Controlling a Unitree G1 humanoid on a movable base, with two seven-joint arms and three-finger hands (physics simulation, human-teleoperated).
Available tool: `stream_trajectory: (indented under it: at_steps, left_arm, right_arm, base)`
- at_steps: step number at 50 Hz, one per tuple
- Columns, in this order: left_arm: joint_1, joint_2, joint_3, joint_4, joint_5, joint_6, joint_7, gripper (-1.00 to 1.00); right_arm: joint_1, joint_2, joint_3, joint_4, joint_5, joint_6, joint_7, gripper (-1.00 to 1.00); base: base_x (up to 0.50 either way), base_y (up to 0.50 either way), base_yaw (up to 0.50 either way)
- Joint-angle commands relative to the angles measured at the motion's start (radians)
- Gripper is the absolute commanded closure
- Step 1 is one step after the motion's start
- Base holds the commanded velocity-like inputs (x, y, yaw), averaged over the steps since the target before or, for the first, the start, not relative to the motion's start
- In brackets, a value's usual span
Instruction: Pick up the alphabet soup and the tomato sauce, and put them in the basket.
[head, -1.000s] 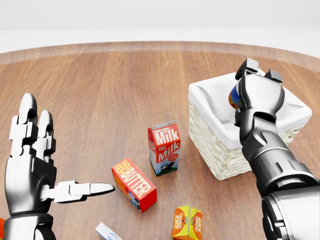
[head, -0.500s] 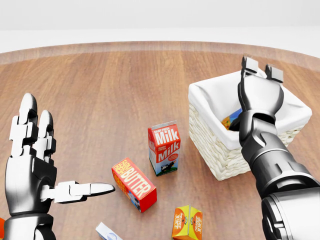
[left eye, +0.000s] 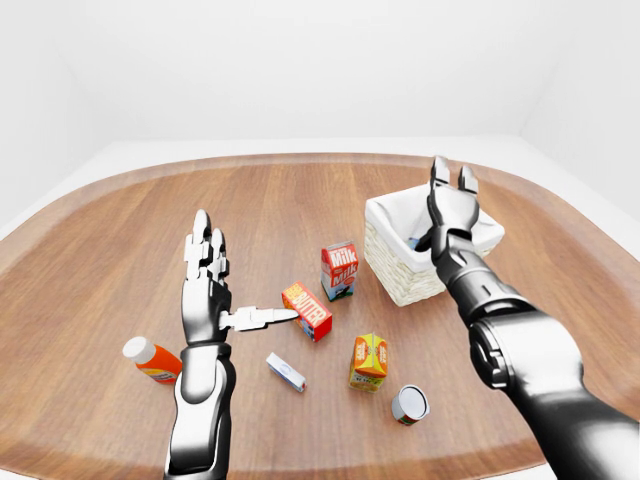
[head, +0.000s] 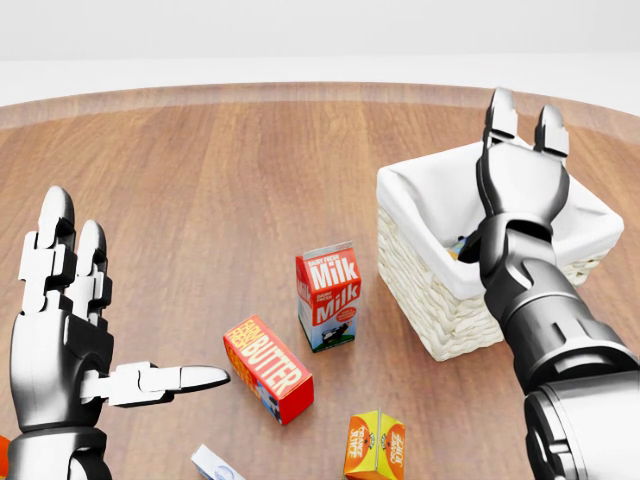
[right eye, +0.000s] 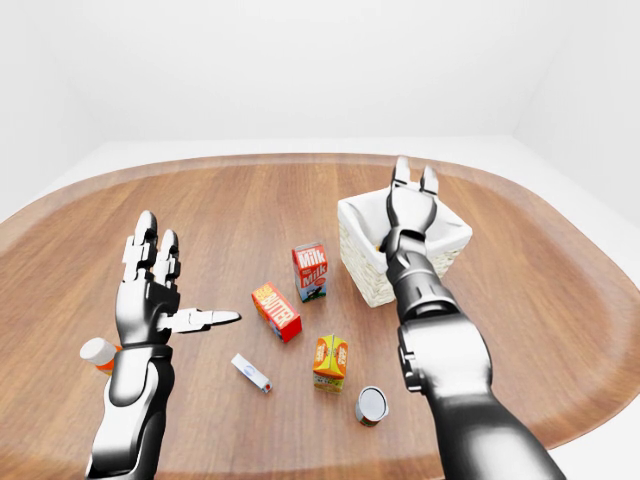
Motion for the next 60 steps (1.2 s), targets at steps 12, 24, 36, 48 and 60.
stream_trajectory:
  at_steps: [12, 24, 36, 48, 60]
  left_arm:
    - [0.006, 0.003, 0.002, 0.012, 0.001, 0.000, -0.013, -1.00]
    - [0.006, 0.003, 0.002, 0.012, 0.001, 0.000, -0.014, -1.00]
    - [0.006, 0.003, 0.002, 0.012, 0.001, 0.000, -0.013, -1.00]
    - [0.006, 0.003, 0.002, 0.012, 0.001, 0.000, -0.013, -1.00]
    - [0.006, 0.003, 0.002, 0.012, 0.001, 0.000, -0.013, -1.00]
  right_arm:
    - [-0.011, -0.003, -0.045, -0.010, 0.103, 0.000, 0.000, -1.00]
    - [-0.013, -0.007, -0.067, -0.014, 0.215, 0.000, 0.000, -1.00]
    - [-0.014, -0.016, -0.081, -0.018, 0.296, 0.000, 0.000, -1.00]
    - [-0.025, -0.026, -0.126, -0.027, 0.450, -0.030, 0.036, -1.00]
    - [-0.035, -0.027, -0.168, -0.037, 0.653, -0.172, 0.135, -1.00]
  base:
    - [0.00, 0.00, 0.00]
    - [0.00, 0.00, 0.00]
    - [0.00, 0.00, 0.00]
    - [0.00, 0.00, 0.00]
    - [0.00, 0.00, 0.00]
